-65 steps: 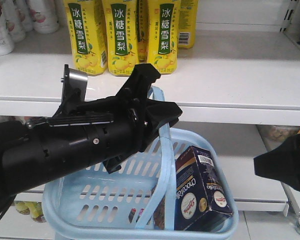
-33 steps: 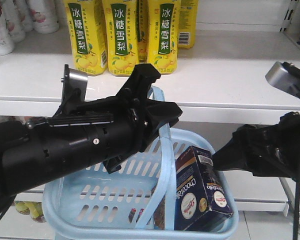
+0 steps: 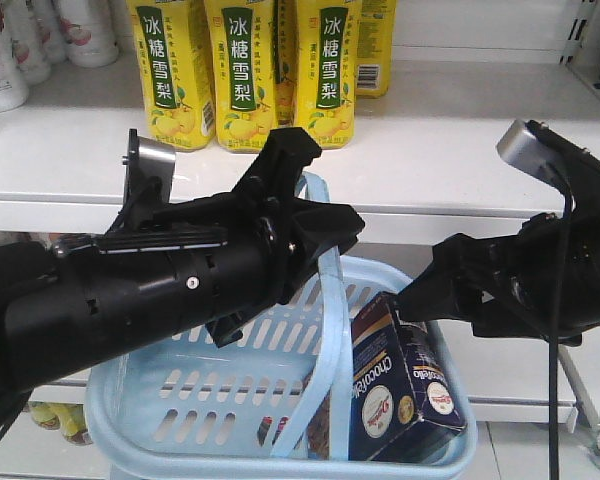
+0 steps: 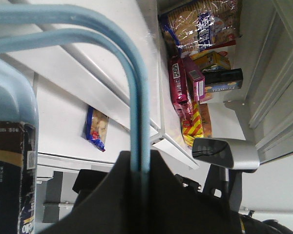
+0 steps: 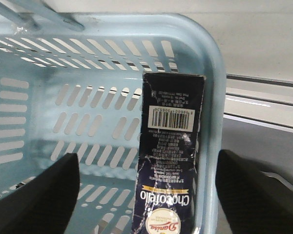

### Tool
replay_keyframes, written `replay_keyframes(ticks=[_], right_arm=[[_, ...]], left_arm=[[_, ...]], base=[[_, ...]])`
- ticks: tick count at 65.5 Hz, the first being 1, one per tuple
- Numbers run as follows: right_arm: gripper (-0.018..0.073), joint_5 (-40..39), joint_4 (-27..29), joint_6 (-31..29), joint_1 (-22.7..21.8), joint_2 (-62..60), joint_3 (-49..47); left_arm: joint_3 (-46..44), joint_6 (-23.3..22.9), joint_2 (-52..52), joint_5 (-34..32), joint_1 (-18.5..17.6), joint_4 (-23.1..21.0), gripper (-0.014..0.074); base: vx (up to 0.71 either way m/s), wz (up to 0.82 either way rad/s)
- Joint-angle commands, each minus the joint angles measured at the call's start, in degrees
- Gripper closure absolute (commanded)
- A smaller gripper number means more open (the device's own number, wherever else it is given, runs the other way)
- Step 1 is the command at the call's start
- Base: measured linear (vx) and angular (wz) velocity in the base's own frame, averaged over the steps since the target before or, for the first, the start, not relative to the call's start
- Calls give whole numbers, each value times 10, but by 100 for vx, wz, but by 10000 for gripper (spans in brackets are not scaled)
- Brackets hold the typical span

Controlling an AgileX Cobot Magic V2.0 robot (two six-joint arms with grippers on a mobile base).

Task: Left arm holds basket, right arm returns cookies
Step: 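Reach the open right gripper down toward the cookie box in the basket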

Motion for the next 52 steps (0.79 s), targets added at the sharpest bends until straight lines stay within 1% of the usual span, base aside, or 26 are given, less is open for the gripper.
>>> replay_keyframes(ticks=[1,13,24,52], right_arm=[[24,-19,18,-13,0,-7,-18],[24,4,18,-15,3,-7,-18],[24,14,4,-15,46,-8,-18],[24,3,-21,-15,44,10,-18]], left_arm=[[-21,11,-21,5,0,-11,599],[-21,11,-21,5,0,-11,599],[-21,11,-21,5,0,-11,599],[-21,11,-21,5,0,-11,599]], base=[[0,0],[0,0],[0,0],[0,0]])
